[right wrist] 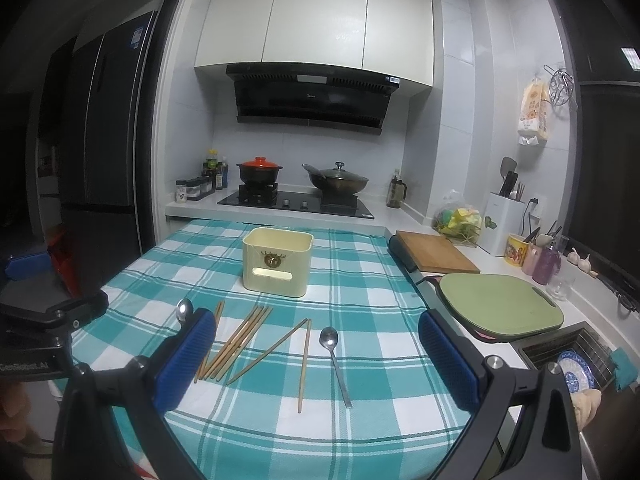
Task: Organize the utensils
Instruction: 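Move the left tool toward one spoon while the right tool approaches the other spoon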
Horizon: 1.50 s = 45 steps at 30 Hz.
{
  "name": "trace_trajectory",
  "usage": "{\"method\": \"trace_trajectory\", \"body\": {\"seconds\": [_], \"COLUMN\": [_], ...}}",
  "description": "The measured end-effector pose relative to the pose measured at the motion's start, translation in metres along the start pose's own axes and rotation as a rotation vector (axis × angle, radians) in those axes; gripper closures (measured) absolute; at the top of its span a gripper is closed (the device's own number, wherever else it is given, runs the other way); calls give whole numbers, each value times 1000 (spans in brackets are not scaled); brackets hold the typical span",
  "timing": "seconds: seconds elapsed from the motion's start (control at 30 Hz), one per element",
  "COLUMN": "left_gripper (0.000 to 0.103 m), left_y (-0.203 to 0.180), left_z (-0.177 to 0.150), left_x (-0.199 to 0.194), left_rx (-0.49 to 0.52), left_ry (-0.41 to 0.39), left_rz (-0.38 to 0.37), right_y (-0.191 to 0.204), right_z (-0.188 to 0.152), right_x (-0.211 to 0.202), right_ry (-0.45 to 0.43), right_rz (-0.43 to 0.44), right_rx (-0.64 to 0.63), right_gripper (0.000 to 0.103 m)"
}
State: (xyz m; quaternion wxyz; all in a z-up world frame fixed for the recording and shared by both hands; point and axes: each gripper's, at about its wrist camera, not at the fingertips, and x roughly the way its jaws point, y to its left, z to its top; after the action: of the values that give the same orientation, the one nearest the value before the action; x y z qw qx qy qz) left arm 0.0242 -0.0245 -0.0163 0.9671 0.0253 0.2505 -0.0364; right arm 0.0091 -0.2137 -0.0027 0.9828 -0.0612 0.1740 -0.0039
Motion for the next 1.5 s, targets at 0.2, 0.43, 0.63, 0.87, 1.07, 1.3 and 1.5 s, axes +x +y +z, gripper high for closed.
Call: {"method": "trace_trajectory", "body": {"seconds": [0.2, 0.43, 0.63, 0.87, 1.07, 1.3, 1.5], "left_gripper": [1, 0, 0, 0, 0, 0, 1], "left_y": [7, 3, 7, 16, 21, 28, 68], "left_z": [-1, -5, -6, -7, -16, -29, -47], "left_x": [15, 37, 59, 84, 111, 143, 178], "left_rx": [-66, -4, -3, -36, -48, -49, -164], "left_ry": [44, 88, 105, 122, 174, 244, 340], "left_rz": [-60, -44, -51, -25, -5, 29, 69], "right_y": [-2, -7, -11, -16, -23, -28, -34], "right_z": [-4, -17, -25, -39, -56, -71, -83], "right_x": [14, 40, 59, 90, 114, 141, 159], "right_ry": [31, 114, 156, 230, 297, 369, 403], "right_rz": [-24, -64, -91, -110, -123, -130, -99], "right_rx": [4, 11, 6, 4, 13, 23, 59], "right_gripper": [0, 0, 0, 0, 0, 0, 0]}}
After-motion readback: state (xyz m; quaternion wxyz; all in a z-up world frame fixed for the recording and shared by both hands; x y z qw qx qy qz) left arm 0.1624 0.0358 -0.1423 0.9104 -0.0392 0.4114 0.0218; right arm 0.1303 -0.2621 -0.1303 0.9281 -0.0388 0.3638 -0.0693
